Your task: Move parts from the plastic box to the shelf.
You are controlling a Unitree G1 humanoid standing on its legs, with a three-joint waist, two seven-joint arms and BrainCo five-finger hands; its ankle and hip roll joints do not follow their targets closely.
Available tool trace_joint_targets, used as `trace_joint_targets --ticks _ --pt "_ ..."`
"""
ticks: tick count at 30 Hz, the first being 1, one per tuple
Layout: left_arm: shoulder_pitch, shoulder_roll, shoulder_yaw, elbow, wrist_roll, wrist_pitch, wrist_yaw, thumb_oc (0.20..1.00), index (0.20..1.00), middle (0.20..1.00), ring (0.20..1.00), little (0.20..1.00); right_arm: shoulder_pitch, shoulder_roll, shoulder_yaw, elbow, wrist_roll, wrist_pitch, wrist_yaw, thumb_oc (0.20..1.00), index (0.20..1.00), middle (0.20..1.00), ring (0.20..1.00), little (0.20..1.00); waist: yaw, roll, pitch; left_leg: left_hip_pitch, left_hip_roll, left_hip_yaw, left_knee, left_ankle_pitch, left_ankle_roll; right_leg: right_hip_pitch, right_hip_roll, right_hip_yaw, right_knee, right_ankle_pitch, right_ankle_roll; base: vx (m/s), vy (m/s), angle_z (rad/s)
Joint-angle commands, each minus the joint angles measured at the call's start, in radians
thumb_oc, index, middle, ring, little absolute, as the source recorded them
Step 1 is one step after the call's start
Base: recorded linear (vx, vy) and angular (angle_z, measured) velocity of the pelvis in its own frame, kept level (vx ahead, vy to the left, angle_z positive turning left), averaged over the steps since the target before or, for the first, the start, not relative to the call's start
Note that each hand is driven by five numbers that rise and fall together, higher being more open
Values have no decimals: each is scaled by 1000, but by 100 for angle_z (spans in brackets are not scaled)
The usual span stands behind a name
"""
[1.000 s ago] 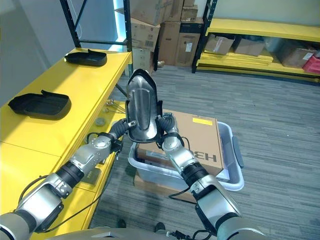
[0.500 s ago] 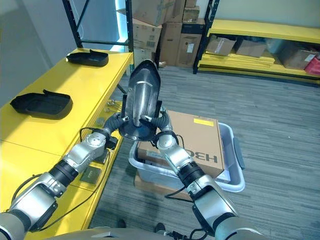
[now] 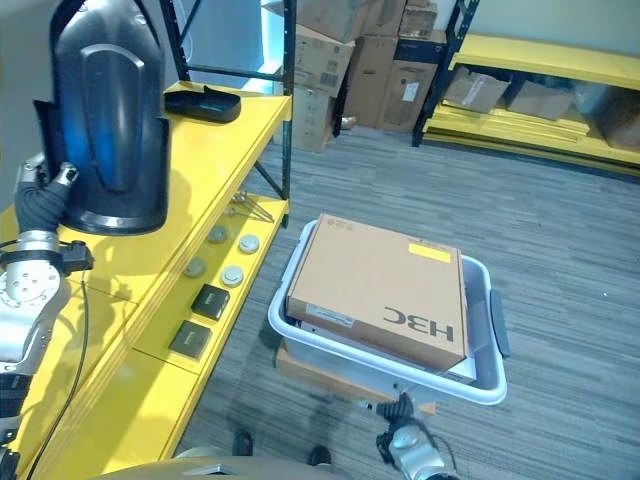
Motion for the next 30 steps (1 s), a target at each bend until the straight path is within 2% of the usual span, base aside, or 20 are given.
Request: trace_joint_targets --ticks 1,2,4,5,6,7,10,14,18,20,22,23,26,30 --pt "-43 19 3 -64 10 -104 -21 200 200 200 200 200 -124 7 53 -2 -101 -46 8 1000 1000 1000 1000 1000 59 18 -67 -28 -19 -108 -1 -62 0 -12 -79 -91 61 -71 92 -77 33 69" --pt "-20 22 23 -90 15 -120 -27 200 200 200 200 200 -116 19 59 12 -116 -44 -3 1000 1000 1000 1000 1000 70 20 -64 -32 -24 -125 -1 -61 5 -18 -80 -92 83 -81 90 -81 17 76" --pt "-1 40 32 -108 -3 -172 -45 200 200 200 200 200 -98 36 62 61 -105 -49 -34 1000 1000 1000 1000 1000 68 26 -59 -35 -38 -171 -1 -55 15 -32 -51 -64 133 -116 73 -57 -26 77" --pt "10 42 26 -111 -13 -218 -55 200 200 200 200 200 -74 41 55 90 -76 -54 -61 1000 1000 1000 1000 1000 51 27 -53 -32 -56 -225 -1 -51 19 -37 -6 -11 157 -139 52 -45 -37 164" --pt "12 42 24 -110 -13 -233 -49 200 200 200 200 200 -65 40 52 99 -78 -54 -60 1000 1000 1000 1000 1000 40 28 -54 -36 -63 -246 -1 -44 20 -42 12 8 163 -141 44 -82 -83 363" --pt "25 31 34 -141 -12 -242 -32 200 200 200 200 200 -47 34 45 168 -74 -68 -57 1000 1000 1000 1000 1000 38 23 -49 -41 -89 -319 -1 -31 9 -43 54 32 180 -144 28 -116 -93 355" --pt "63 35 54 -147 2 -227 29 200 200 200 200 200 -56 26 62 240 -103 -99 -35 1000 1000 1000 1000 1000 67 17 -40 -48 -90 -352 -1 -18 -5 -36 73 25 179 -165 10 -101 -84 191" --pt "139 26 121 -140 7 -236 60 200 200 200 200 200 -67 17 78 295 -139 -109 -11 1000 1000 1000 1000 1000 106 11 -21 -75 -83 -369 -1 9 -32 -25 89 1 153 -160 3 -116 -90 95" --pt "188 7 169 -153 -2 -242 34 200 200 200 200 200 -79 29 53 363 -125 -126 -23 1000 1000 1000 1000 1000 136 14 10 -134 -65 -321 -1 40 -65 -8 87 -52 107 -143 10 -133 -67 48" --pt "188 -10 174 -155 -14 -258 -14 200 200 200 200 200 -69 38 26 378 -112 -117 -36 1000 1000 1000 1000 1000 128 20 28 -164 -39 -212 0 50 -80 10 79 -113 84 -134 17 -122 -31 112" --pt "177 -26 159 -154 -17 -273 -29 200 200 200 200 200 -41 48 -2 389 -141 -128 -43 1000 1000 1000 1000 1000 91 31 49 -195 12 -63 4 71 -98 20 68 -191 76 -120 20 -116 47 175" --pt "180 -29 158 -152 -13 -275 -18 200 200 200 200 200 -36 48 -4 392 -162 -133 -38 1000 1000 1000 1000 1000 85 26 51 -183 23 -49 5 52 -108 28 63 -186 79 -133 23 -96 143 192" --pt "201 -56 139 -162 7 -289 21 200 200 200 200 200 -45 40 2 432 -220 -160 -33 1000 1000 1000 1000 1000 73 17 63 -166 72 -9 84 8 -98 2 24 -196 100 -128 16 -73 172 77" --pt "216 -77 135 -171 -6 -284 -7 200 200 200 200 200 -49 36 -4 461 -184 -167 -50 1000 1000 1000 1000 1000 69 23 53 -120 125 26 78 -6 -106 0 -2 -234 114 -140 8 6 151 38"
